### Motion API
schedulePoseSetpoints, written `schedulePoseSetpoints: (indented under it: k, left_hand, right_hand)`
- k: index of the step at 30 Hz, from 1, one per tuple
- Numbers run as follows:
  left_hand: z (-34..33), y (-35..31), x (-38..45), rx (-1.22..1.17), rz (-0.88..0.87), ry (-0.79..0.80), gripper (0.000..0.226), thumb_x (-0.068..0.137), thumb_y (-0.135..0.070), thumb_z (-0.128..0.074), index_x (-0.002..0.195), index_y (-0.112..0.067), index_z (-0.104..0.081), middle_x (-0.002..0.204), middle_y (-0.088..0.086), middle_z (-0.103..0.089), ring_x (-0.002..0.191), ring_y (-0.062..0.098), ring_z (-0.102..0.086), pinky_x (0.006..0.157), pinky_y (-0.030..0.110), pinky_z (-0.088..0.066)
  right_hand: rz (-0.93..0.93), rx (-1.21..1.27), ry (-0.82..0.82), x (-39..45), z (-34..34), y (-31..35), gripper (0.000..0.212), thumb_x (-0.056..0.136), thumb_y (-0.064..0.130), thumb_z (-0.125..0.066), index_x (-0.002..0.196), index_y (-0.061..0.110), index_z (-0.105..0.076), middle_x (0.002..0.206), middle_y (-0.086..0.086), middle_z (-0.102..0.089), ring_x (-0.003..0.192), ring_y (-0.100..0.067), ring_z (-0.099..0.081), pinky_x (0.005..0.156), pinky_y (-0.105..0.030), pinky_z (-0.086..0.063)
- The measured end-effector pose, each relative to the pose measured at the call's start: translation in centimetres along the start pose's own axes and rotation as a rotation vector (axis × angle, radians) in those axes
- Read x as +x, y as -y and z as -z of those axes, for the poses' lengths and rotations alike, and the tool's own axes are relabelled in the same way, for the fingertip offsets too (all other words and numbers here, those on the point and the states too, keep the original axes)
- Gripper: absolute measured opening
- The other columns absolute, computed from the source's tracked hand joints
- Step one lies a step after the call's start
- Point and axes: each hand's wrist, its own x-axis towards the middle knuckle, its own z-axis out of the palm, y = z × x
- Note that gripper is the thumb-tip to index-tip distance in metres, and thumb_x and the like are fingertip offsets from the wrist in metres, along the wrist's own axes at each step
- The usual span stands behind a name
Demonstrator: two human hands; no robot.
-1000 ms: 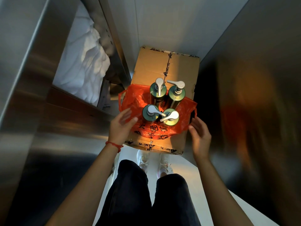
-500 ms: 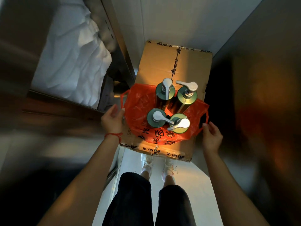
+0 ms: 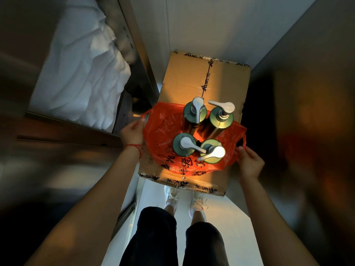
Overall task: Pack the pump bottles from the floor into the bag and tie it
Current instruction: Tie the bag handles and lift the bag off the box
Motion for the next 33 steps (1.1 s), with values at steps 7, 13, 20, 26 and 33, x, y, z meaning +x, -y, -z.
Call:
schedulePoseSetpoints:
  k: [7,13,20,26,33]
  left_hand:
    - [-0.5,-1.0,0.8,-0.058,0.036,0.031,0.025,0.078,-0.007,-0.065,0.102,0.003,-0.064,0.068,0.000,-0.065,0.060,0.009,-0.058,0.047,0.010,-0.046]
    - [1.2,-3.7,-2.6,-0.330,0.026,0.176,0.011,0.081,-0.002,-0.061,0.090,0.002,-0.064,0.052,-0.008,-0.069,0.055,0.004,-0.066,0.054,0.014,-0.053]
    - [4.5,-10.0,-9.2,-0.476,-0.094,0.390,0.008,0.083,-0.004,-0.059,0.088,-0.006,-0.064,0.066,0.001,-0.074,0.070,0.014,-0.071,0.062,0.020,-0.056]
    - [5.7,-14.6,-13.9,-0.449,-0.236,0.482,0.010,0.081,-0.003,-0.058,0.083,-0.010,-0.065,0.065,-0.002,-0.073,0.067,0.012,-0.069,0.069,0.024,-0.057]
    - [6.7,-17.3,-16.8,-0.425,-0.423,0.471,0.008,0.079,-0.001,-0.060,0.084,-0.005,-0.065,0.062,-0.006,-0.072,0.063,0.008,-0.068,0.062,0.019,-0.055]
  right_hand:
    - [0.025,0.073,0.025,-0.6,0.2,0.6,0.031,0.086,0.004,-0.059,0.114,-0.008,-0.055,0.086,-0.016,-0.065,0.070,-0.015,-0.063,0.086,-0.039,-0.052]
    - [0.111,0.177,0.039,-3.6,2.0,3.9,0.022,0.086,0.008,-0.060,0.106,-0.001,-0.061,0.058,0.006,-0.070,0.058,-0.004,-0.066,0.068,-0.022,-0.056]
    - [0.267,0.276,0.179,-10.1,4.0,11.6,0.007,0.085,0.010,-0.060,0.083,0.012,-0.067,0.059,0.004,-0.071,0.059,-0.008,-0.067,0.063,-0.020,-0.056]
    - [0.334,0.244,0.354,-14.5,3.8,16.5,0.009,0.083,0.010,-0.061,0.080,0.013,-0.069,0.059,0.003,-0.071,0.058,-0.008,-0.067,0.059,-0.018,-0.055]
    - [0.336,0.249,0.406,-16.2,4.4,18.7,0.024,0.083,0.011,-0.062,0.065,0.023,-0.075,0.060,0.002,-0.072,0.058,-0.008,-0.067,0.059,-0.018,-0.055]
